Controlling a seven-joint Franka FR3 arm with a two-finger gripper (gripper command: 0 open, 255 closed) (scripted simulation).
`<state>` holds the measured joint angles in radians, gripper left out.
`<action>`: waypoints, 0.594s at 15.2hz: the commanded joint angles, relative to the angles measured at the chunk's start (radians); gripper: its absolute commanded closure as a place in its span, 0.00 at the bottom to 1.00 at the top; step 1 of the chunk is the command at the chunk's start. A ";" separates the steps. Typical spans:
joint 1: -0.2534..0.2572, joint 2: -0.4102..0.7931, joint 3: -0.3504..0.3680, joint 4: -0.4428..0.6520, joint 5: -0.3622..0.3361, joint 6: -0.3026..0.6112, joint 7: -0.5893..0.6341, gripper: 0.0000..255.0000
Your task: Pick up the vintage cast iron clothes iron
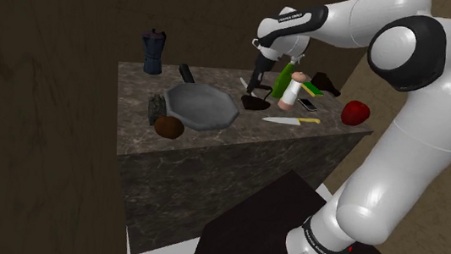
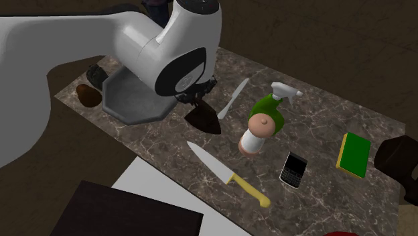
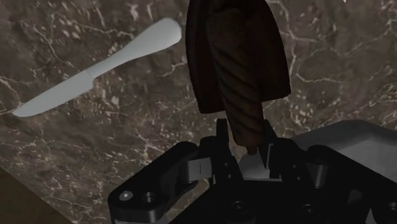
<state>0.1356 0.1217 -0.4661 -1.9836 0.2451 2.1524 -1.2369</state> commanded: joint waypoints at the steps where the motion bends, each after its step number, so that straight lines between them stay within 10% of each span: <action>1: 0.002 -0.010 -0.001 0.014 -0.009 -0.021 0.010 1.00; 9: 0.004 -0.045 -0.004 0.083 -0.039 -0.118 0.040 1.00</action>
<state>0.1405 0.0797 -0.4692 -1.9139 0.2095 2.0495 -1.1992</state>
